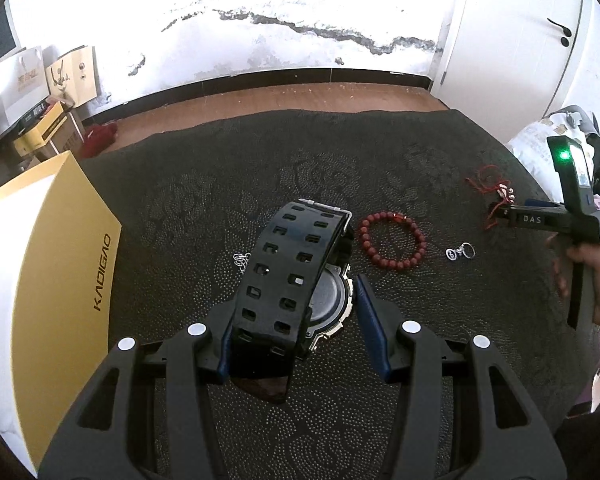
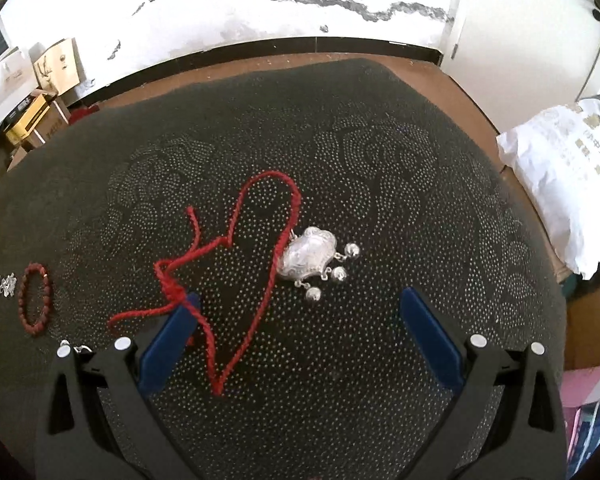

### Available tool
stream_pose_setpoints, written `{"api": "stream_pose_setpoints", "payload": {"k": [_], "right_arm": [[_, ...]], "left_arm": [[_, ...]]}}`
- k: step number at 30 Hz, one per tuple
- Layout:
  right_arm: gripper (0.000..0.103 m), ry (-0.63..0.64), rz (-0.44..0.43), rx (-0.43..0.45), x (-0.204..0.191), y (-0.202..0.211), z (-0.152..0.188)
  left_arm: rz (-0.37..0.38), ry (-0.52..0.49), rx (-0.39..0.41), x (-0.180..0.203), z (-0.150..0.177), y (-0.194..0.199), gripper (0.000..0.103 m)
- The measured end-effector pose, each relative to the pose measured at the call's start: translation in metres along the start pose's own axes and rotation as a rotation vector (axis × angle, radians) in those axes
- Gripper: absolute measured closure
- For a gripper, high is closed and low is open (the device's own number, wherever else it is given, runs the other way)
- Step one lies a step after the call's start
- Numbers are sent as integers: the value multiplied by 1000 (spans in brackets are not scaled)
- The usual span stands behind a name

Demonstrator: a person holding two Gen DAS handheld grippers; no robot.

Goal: Organize jewelry
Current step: 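Lift the black watch with the left tool while the right tool grasps the red-cord pendant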

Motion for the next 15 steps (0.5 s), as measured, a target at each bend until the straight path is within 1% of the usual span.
{"api": "stream_pose_setpoints", "payload": {"k": [1, 2, 3, 4, 5, 6, 8, 9, 10, 11, 15], "right_arm": [[13, 4, -4, 5, 0, 1, -1], [23, 8, -12, 14, -1, 2, -4], [28, 10, -11, 20, 0, 4, -6], [37, 9, -13, 23, 0, 4, -7], [44, 8, -13, 24, -1, 5, -8], [46, 6, -18, 26, 0, 6, -8], [62, 14, -24, 34, -2, 7, -10], [67, 16, -35, 33, -4, 7, -10], [77, 24, -42, 32, -7, 7, -11], [80, 34, -31, 32, -8, 7, -11], [80, 38, -20, 43, -11, 9, -10]], "left_arm": [[1, 2, -1, -1, 1, 0, 53], [2, 0, -1, 0, 1, -1, 53], [4, -3, 0, 2, 0, -1, 53], [5, -7, 1, 3, 1, -1, 53], [7, -7, 1, 3, 2, 0, 53], [8, -7, 2, 3, 3, 0, 53], [10, -8, 1, 4, 3, 0, 53], [9, -10, 2, 5, 3, 0, 53], [9, -11, 2, 5, 3, 0, 53], [9, -10, 1, 6, 3, 0, 53], [10, -10, 0, 7, 3, 0, 53]]}}
Point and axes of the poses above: each gripper's, at about its wrist camera, not at the fingertips, and y roughly against the way its jaws point, x to its right, z to its underside, the point moved 9 cm from there along -y, roughly the way its jaws point, and after that the axes turned 13 degrees about x, right-handed, at the moved point
